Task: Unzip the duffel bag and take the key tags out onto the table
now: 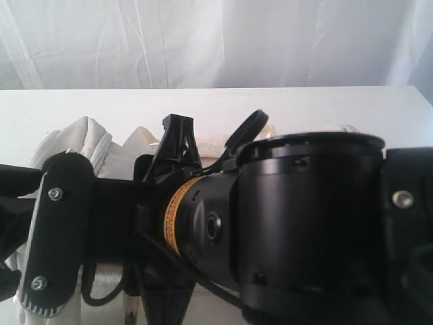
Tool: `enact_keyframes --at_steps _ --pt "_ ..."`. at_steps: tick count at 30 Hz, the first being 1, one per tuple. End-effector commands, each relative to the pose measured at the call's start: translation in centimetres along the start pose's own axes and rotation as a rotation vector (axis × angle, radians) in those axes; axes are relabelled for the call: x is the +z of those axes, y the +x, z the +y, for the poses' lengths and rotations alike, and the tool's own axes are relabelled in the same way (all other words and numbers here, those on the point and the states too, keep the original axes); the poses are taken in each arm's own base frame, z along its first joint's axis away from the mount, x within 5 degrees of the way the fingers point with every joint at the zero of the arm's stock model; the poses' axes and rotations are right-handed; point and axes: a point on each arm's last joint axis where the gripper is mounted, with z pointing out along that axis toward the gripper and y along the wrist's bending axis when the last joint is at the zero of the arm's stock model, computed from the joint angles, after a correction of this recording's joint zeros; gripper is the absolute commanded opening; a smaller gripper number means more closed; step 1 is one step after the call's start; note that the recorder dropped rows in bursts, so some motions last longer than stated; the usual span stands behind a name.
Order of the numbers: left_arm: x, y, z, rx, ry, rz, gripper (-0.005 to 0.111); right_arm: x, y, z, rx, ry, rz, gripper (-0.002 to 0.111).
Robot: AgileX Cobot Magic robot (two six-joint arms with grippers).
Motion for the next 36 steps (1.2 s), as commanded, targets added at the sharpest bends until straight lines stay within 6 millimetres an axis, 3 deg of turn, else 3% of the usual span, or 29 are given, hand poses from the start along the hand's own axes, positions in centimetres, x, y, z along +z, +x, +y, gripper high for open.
enact_keyframes --at_steps 1,5,9,18,24,27,31,36 --pt "-0.2 -0.1 -0.3 -0.092 0.035 0.001 0.052 -0.3 0.3 -0.2 0.061 0.004 0.013 0.058" --pt "-0.2 0.0 -0.4 -0.119 0.05 0.015 0.052 -0.3 0.4 0.0 0.106 -0.015 0.029 0.05" --pt "-0.3 0.0 -0.4 -0.043 0.05 0.009 0.052 -0.4 0.8 0.1 0.111 -0.017 0.073 0.035" --pt "-2.9 -1.6 -0.7 0.136 0.129 0.097 0.052 -0.4 0.7 0.3 0.138 -0.038 0.057 0.0" --pt "-3.0 -2.9 -1.5 0.094 0.212 -0.042 0.052 -0.1 0.6 0.7 0.136 -0.061 0.03 0.0" --pt "-2.0 -3.4 -1.4 0.074 0.192 -0.066 0.052 0.2 1.2 1.4 0.153 -0.094 0.057 0.0" --pt "0.8 -3.2 -1.5 0.066 0.197 0.023 0.052 0.5 1.6 2.0 0.155 -0.113 0.074 0.0" --pt "4.1 -2.9 -1.6 -0.091 0.185 0.119 0.052 0.6 1.8 2.2 0.152 -0.117 0.081 0.0"
